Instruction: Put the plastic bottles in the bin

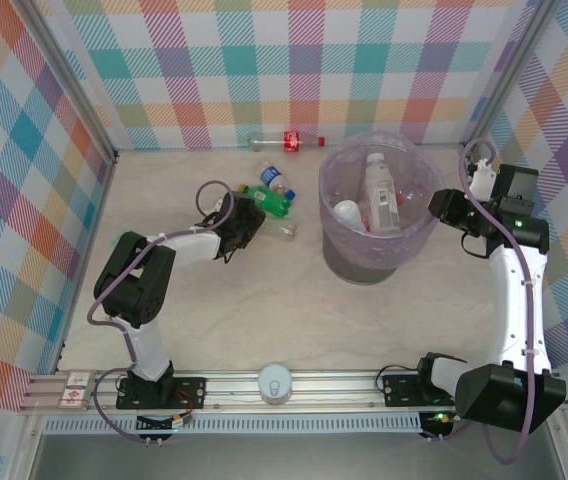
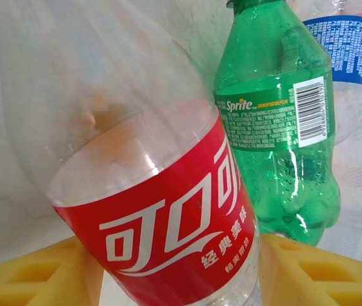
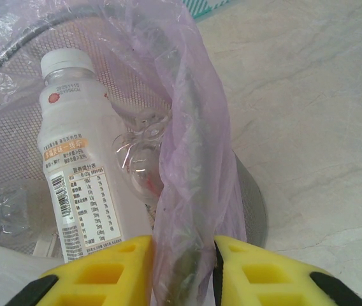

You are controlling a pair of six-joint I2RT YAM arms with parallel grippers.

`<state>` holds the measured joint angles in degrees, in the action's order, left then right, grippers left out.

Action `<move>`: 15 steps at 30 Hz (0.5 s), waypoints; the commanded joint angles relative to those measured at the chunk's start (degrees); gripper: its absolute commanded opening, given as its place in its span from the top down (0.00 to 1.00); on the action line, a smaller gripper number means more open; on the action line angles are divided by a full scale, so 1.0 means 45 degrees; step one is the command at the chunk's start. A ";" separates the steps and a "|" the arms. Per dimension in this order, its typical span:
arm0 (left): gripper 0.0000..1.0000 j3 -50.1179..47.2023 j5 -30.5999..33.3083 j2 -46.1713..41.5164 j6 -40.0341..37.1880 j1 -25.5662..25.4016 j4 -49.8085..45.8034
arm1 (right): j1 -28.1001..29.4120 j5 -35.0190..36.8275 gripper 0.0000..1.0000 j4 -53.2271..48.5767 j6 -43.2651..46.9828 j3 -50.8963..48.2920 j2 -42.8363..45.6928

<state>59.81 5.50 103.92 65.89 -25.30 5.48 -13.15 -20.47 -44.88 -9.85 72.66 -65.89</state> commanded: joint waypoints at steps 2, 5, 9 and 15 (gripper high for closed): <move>0.42 0.0134 0.0641 -0.2190 -0.0776 -0.0002 -0.0577 | 0.0031 -0.0331 0.69 -0.0119 0.0138 0.0161 0.0244; 0.42 0.0444 0.0982 -0.3445 -0.1395 -0.0212 -0.1104 | 0.0030 -0.0434 0.69 -0.0068 0.0081 0.0123 0.0244; 0.42 0.1708 0.0873 -0.4581 -0.2981 -0.0846 -0.1698 | 0.0042 -0.0852 0.69 -0.0061 0.0044 0.0045 0.0266; 0.41 0.4377 0.0091 -0.5249 -0.5428 -0.2195 -0.2351 | 0.0050 -0.0921 0.68 -0.0163 0.0145 -0.0014 0.0374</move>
<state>75.24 7.68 82.85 49.21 -32.86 -3.22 -13.15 -22.20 -44.97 -9.85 72.66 -65.65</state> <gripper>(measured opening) 0.587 0.317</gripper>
